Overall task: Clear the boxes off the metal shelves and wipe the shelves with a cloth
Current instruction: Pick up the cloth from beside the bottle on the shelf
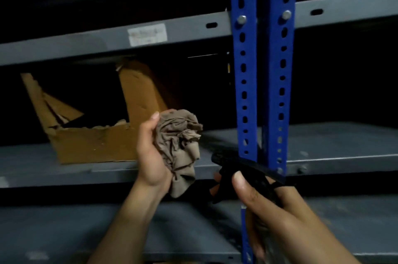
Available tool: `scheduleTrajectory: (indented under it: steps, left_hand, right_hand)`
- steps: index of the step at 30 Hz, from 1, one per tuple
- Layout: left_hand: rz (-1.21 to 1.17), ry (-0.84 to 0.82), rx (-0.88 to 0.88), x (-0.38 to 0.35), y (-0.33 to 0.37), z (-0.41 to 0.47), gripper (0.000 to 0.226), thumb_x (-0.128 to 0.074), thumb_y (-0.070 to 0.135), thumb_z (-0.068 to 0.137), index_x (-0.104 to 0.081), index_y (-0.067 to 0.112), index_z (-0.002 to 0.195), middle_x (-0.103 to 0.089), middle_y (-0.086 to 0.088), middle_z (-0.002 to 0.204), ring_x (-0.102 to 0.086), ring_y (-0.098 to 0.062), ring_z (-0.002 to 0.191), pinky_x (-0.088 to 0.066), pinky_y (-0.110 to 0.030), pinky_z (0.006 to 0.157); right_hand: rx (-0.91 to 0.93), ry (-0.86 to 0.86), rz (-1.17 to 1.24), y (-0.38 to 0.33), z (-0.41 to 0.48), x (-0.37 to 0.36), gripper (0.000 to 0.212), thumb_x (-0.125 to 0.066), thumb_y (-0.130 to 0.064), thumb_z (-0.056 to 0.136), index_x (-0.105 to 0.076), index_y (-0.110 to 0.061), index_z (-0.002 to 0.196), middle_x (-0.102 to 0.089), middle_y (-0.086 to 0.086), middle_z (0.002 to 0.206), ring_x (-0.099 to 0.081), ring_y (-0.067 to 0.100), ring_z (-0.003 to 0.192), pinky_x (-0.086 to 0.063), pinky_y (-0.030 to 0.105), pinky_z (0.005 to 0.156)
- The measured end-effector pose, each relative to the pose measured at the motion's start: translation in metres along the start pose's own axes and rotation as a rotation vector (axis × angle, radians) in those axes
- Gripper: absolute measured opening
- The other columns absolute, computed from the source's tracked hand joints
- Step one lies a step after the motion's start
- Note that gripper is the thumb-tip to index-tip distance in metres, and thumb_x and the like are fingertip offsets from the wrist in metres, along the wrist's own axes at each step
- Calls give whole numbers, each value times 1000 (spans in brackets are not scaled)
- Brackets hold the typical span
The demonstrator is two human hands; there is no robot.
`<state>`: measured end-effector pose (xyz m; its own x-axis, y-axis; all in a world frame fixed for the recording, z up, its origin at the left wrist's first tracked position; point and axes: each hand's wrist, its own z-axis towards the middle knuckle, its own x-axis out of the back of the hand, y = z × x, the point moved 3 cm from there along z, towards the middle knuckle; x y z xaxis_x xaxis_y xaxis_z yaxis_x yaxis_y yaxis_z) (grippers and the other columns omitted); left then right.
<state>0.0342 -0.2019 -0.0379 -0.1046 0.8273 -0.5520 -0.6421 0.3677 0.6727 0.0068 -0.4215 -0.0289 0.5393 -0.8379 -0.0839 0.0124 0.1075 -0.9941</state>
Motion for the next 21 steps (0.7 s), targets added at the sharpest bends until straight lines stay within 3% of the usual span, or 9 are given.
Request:
scheduleTrajectory:
  steps: [1, 3, 5, 7, 11, 13, 16, 19, 21]
  left_hand:
    - [-9, -19, 3, 4, 0, 4, 41, -42, 34, 97, -64, 1, 99, -72, -8, 84, -69, -18, 80, -57, -23, 70]
    - [-10, -18, 20, 8, -2, 7, 47, -44, 37, 90, -55, -2, 114, -70, -11, 91, -67, -21, 86, -56, -26, 75]
    - [26, -1, 31, 10, -4, 8, 46, -44, 36, 89, -54, 0, 116, -69, -11, 92, -66, -21, 87, -55, -27, 77]
    - [29, 2, 38, 11, -8, 7, 49, -45, 37, 89, -54, 0, 119, -69, -11, 94, -66, -21, 90, -55, -28, 79]
    - [96, 28, 46, 13, -15, 3, 61, -44, 38, 90, -51, -9, 128, -65, -17, 108, -63, -28, 103, -50, -37, 91]
    - [104, 31, 35, 13, -16, 2, 58, -43, 37, 91, -53, -7, 126, -66, -15, 107, -64, -26, 103, -51, -34, 90]
    - [115, -2, 13, 11, -20, 3, 38, -41, 33, 94, -59, 4, 111, -70, -5, 95, -67, -16, 93, -54, -25, 79]
    - [110, -24, 36, 11, -26, 4, 32, -32, 25, 104, -61, 10, 101, -72, 0, 87, -68, -12, 86, -54, -22, 72]
    - [104, -26, 52, 8, -27, 3, 36, -33, 27, 104, -60, 4, 109, -71, -4, 92, -68, -15, 89, -54, -23, 73]
  right_hand:
    - [93, 4, -112, 30, -11, -33, 34, -59, -62, 76, -69, -45, 103, -75, -8, 101, -54, 22, 52, -48, 31, 60]
    - [114, -111, -183, 18, -5, -43, 30, -58, -62, 78, -70, -44, 99, -75, -10, 96, -53, 21, 50, -48, 27, 56]
    - [149, 8, -185, 39, 9, -38, 40, -57, -68, 81, -73, -32, 88, -72, -2, 76, -54, 21, 47, -44, 24, 52]
    - [153, 131, -202, 36, 14, -34, 50, -57, -68, 81, -68, -19, 77, -65, 7, 70, -54, 24, 45, -43, 30, 49]
    - [171, 109, -242, 41, 7, -41, 51, -54, -76, 80, -74, -29, 88, -68, 18, 74, -54, 23, 45, -46, 31, 54]
    - [158, 101, -234, 41, 6, -40, 56, -53, -79, 79, -74, -29, 95, -70, 21, 79, -55, 23, 45, -46, 31, 54]
    - [160, 128, -227, 41, 6, -38, 44, -55, -62, 81, -74, -22, 84, -70, -2, 67, -52, 20, 42, -46, 29, 48]
    - [166, 178, -237, 48, 6, -33, 48, -55, -61, 80, -68, -15, 77, -68, 7, 72, -52, 21, 42, -44, 32, 45]
    - [181, 190, -235, 50, 4, -31, 48, -54, -63, 81, -70, -17, 82, -71, 7, 78, -52, 20, 43, -44, 30, 46]
